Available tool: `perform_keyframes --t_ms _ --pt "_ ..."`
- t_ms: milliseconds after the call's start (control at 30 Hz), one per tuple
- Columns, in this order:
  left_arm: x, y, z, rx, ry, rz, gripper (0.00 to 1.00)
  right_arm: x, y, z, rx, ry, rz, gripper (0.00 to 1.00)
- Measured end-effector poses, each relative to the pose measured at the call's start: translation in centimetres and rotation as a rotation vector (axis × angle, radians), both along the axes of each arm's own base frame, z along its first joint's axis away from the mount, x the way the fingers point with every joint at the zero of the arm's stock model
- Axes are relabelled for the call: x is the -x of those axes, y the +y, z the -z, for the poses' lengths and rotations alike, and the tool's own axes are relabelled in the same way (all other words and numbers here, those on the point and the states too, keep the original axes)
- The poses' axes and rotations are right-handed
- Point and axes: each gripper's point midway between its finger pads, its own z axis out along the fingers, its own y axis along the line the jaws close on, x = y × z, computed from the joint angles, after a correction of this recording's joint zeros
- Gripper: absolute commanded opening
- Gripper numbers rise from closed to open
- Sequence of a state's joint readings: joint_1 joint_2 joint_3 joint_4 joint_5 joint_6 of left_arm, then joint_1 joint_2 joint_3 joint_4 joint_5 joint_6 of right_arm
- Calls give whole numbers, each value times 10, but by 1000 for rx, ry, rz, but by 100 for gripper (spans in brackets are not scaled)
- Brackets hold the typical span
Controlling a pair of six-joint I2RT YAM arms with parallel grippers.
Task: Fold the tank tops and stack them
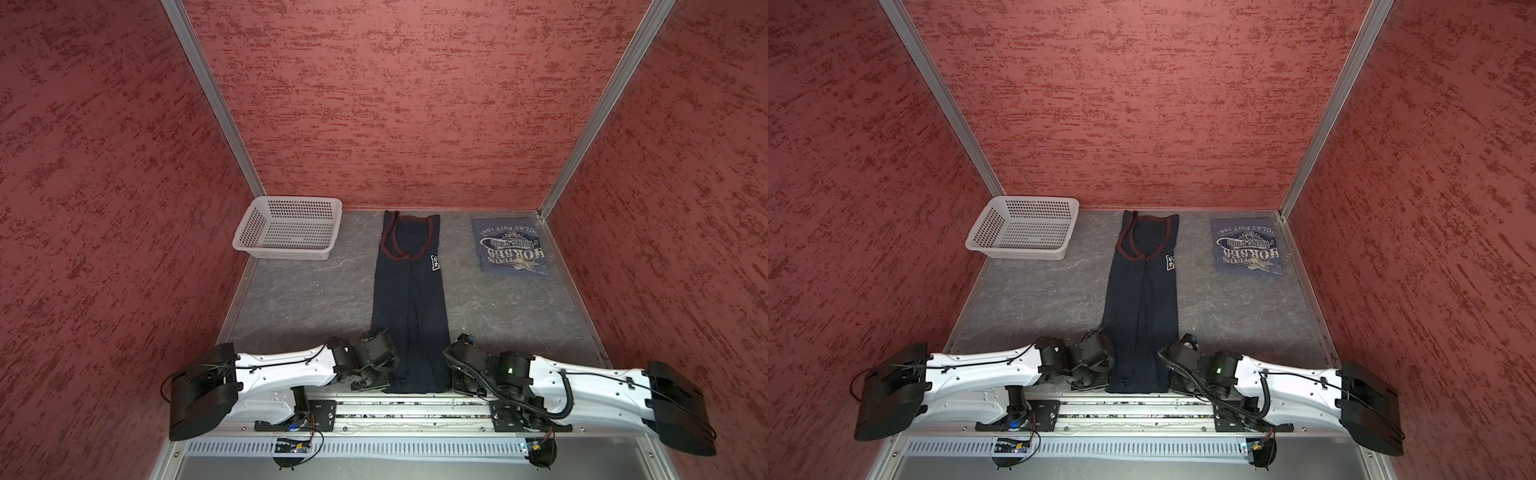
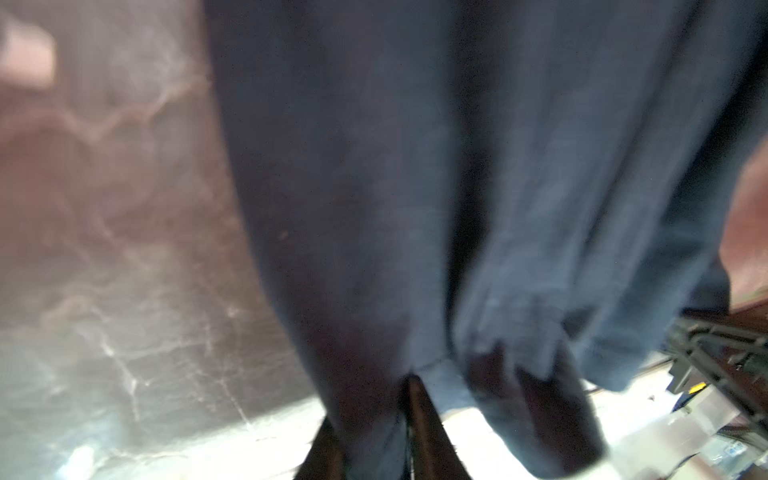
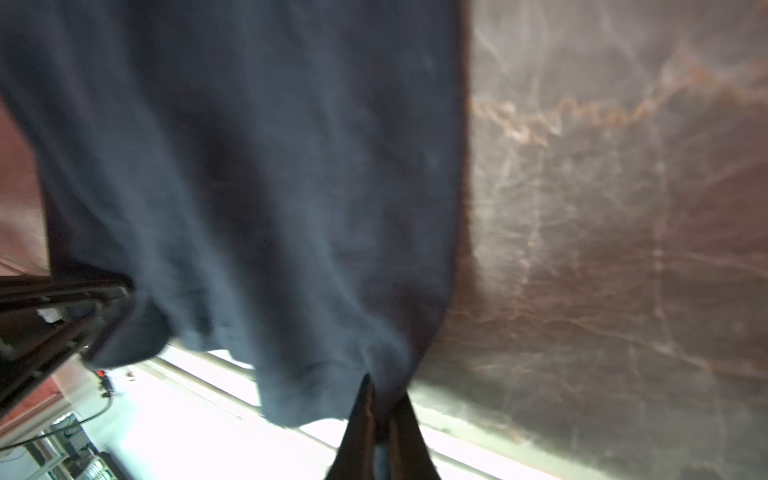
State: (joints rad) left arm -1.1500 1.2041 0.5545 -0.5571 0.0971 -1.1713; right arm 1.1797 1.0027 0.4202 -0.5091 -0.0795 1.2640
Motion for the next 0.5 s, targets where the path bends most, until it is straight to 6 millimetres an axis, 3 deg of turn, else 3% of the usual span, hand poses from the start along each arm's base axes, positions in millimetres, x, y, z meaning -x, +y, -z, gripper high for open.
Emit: perform_keyframes --t_ms 133,333,400,500 --pt "-34 -21 -41 65 -98 -15 11 -30 11 -36 -32 -87 28 1" --pt "-145 -24 -115 153 -303 -141 11 -136 4 -106 -79 -305 166 0" --pt "-187 -20 -129 151 -351 -179 10 -176 0 -124 -58 -374 185 0" --pt "-240 -12 -132 137 -380 -218 10 -231 -3 -137 -22 -449 189 0"
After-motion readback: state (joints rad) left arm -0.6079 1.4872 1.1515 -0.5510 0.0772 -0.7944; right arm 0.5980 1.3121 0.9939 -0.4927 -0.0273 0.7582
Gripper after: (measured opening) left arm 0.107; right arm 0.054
